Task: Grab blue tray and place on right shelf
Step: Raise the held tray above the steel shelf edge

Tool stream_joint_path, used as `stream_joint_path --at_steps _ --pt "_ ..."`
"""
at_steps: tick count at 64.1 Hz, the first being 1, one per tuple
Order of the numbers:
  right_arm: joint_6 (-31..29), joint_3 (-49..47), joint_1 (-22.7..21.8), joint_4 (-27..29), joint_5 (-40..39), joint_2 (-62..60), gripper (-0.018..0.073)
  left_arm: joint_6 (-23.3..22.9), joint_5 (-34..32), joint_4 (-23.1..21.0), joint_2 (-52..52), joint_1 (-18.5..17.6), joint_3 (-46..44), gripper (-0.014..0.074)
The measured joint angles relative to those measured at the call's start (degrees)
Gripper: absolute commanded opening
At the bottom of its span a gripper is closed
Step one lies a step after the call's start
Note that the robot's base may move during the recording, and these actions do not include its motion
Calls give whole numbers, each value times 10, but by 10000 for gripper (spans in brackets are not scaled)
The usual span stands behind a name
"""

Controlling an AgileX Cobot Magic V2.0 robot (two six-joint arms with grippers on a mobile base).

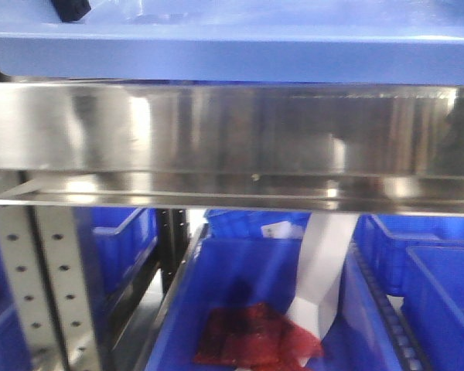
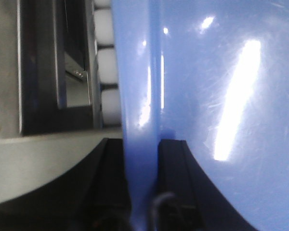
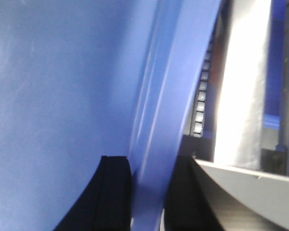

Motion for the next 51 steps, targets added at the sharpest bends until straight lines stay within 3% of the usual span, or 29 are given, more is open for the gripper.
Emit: stream_joint_path --at_steps 51 --pt "0 0 0 0 0 0 56 0 0 0 0 0 0 -48"
